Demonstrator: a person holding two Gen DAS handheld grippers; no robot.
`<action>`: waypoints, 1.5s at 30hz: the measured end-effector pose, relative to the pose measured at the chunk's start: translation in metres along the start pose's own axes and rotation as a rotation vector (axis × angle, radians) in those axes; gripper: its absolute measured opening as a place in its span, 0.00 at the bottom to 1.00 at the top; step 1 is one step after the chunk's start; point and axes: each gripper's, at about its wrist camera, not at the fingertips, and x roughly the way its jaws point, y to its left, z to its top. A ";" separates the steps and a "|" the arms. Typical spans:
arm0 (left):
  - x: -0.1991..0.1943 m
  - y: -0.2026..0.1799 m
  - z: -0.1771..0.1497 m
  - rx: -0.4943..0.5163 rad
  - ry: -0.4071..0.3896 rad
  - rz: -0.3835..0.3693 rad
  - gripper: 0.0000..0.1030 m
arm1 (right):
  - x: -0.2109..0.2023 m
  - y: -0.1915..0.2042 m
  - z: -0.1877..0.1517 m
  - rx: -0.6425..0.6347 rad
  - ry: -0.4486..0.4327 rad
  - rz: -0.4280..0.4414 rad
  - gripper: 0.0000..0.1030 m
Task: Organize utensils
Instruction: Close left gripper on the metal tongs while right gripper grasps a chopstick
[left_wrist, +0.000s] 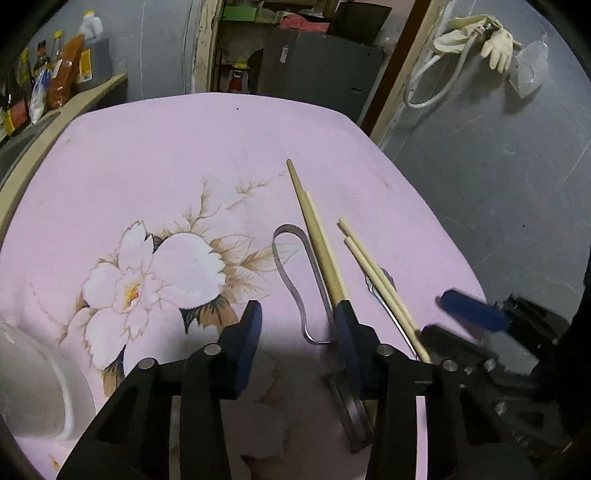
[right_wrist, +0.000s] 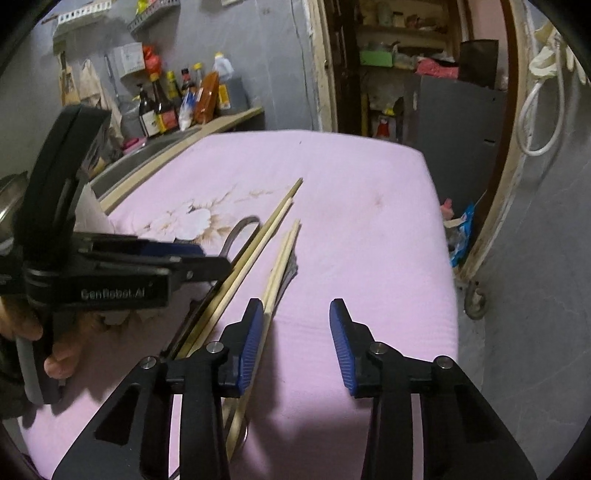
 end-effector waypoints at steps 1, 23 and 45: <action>0.000 0.001 0.001 -0.003 0.003 -0.005 0.33 | 0.002 0.000 0.001 0.001 0.009 -0.001 0.32; -0.005 0.012 0.006 -0.034 0.052 -0.070 0.15 | 0.003 -0.018 0.005 0.036 0.042 -0.030 0.04; 0.010 -0.013 0.033 0.096 0.204 0.089 0.16 | 0.044 -0.032 0.049 0.118 0.193 -0.023 0.04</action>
